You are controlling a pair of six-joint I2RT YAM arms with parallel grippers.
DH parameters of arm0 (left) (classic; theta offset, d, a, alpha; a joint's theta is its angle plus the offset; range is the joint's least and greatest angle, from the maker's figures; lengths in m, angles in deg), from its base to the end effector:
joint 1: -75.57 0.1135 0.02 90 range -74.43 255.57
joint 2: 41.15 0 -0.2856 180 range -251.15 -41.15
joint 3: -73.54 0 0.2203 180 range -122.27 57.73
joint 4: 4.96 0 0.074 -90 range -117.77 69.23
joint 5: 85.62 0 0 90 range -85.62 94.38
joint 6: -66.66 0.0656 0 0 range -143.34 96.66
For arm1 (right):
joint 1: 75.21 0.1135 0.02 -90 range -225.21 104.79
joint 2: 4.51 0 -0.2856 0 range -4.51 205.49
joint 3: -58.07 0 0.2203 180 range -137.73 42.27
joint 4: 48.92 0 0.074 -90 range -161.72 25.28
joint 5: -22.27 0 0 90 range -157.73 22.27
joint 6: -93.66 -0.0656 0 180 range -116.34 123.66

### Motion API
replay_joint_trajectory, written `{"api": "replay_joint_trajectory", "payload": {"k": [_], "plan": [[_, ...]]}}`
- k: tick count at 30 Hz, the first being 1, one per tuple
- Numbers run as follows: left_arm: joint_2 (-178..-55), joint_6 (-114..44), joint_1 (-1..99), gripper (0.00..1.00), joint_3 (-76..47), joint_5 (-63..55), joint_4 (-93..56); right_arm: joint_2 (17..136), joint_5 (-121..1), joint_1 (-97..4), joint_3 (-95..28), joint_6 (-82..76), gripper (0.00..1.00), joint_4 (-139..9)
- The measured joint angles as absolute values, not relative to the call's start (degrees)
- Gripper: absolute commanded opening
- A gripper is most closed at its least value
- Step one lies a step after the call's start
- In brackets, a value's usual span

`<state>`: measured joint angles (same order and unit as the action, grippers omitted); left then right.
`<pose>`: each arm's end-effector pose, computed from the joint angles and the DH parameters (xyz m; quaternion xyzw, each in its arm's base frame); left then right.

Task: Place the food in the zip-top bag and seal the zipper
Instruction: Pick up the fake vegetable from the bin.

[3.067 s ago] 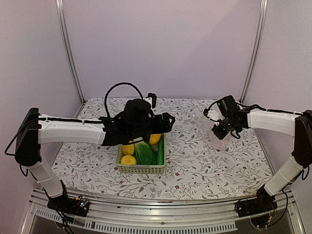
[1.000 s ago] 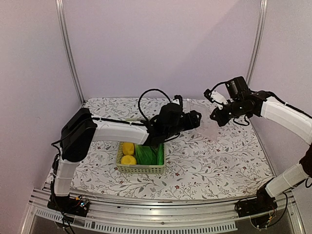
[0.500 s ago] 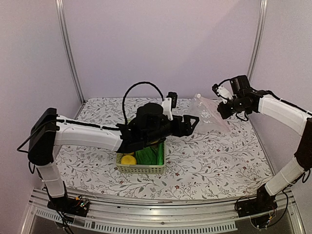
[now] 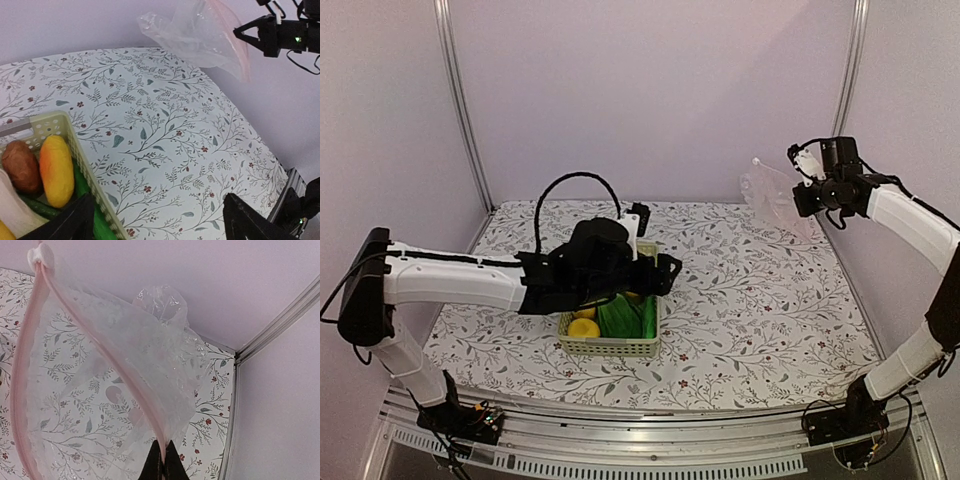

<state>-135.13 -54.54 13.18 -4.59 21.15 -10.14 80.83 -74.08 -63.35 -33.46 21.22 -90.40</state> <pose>0.1926 -0.3275 0.2891 0.1397 0.8076 -0.3260 0.4711 0.3239 0.0606 0.3415 -0.2006 0.8642 -0.0719 0.4558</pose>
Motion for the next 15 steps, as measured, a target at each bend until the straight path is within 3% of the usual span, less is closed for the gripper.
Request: {"api": "replay_joint_trajectory", "payload": {"k": [9, 15], "plan": [[-133.36, -61.93, 22.10, 0.84, -5.97, 27.03, -34.09, 78.84, -64.40, -63.63, -24.32, 21.02, 0.00, -87.38], [-133.38, -70.37, 23.74, 0.80, -4.88, 27.12, -39.10, 79.78, -58.58, -63.63, -19.56, 20.39, 0.00, -87.12]]}}
